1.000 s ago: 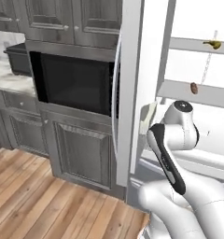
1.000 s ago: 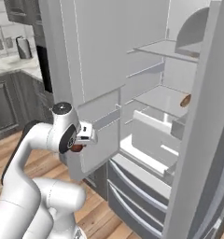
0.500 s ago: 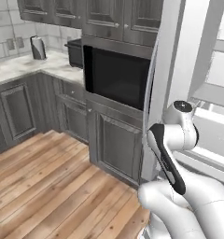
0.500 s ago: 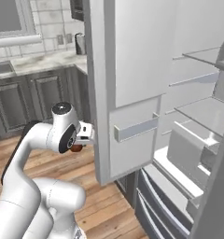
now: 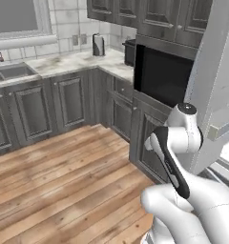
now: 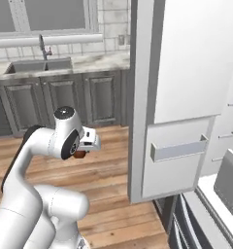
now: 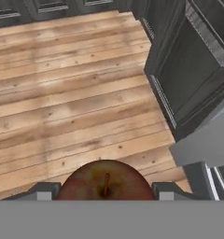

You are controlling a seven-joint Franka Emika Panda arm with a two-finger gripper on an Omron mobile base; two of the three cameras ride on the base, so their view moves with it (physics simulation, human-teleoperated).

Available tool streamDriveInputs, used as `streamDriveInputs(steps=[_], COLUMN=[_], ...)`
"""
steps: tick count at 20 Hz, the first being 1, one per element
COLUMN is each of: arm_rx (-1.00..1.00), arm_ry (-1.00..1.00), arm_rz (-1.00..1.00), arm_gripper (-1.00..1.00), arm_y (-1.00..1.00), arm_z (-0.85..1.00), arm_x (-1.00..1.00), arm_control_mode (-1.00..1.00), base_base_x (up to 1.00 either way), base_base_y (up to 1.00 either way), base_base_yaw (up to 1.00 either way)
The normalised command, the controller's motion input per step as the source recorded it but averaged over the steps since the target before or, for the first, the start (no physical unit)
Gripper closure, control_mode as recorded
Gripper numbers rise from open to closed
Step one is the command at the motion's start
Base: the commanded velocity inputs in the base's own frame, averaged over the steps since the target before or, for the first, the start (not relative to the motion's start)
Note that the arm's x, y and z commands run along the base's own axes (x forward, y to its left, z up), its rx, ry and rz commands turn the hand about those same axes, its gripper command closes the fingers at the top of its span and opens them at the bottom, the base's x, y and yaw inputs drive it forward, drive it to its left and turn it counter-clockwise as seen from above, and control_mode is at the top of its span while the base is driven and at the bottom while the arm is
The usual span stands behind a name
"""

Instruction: Pick up the apple and banana from the fridge and place one fruit on each plate on the dining counter.

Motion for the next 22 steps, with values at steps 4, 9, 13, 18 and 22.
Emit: streamDriveInputs(steps=[4,9,13,18,22], arm_rx=[0.0,0.0,0.0,0.0,0.0], arm_ry=[0.0,0.0,0.0,0.0,0.0], arm_rz=[0.0,0.0,0.0,0.0,0.0], arm_gripper=[1.0,1.0,1.0,1.0,1.0], arm_y=[0.0,0.0,0.0,0.0,0.0], arm_z=[0.0,0.0,0.0,0.0,0.0], arm_x=[0.0,0.0,0.0,0.0,0.0], arm_control_mode=[1.0,1.0,1.0,1.0,1.0], base_base_x=[-0.24,-0.21,-0.19,-0.11,0.0], base_base_y=[0.07,0.06,0.1,0.18,0.26], base_base_yaw=[0.5,0.49,0.51,0.5,0.47])
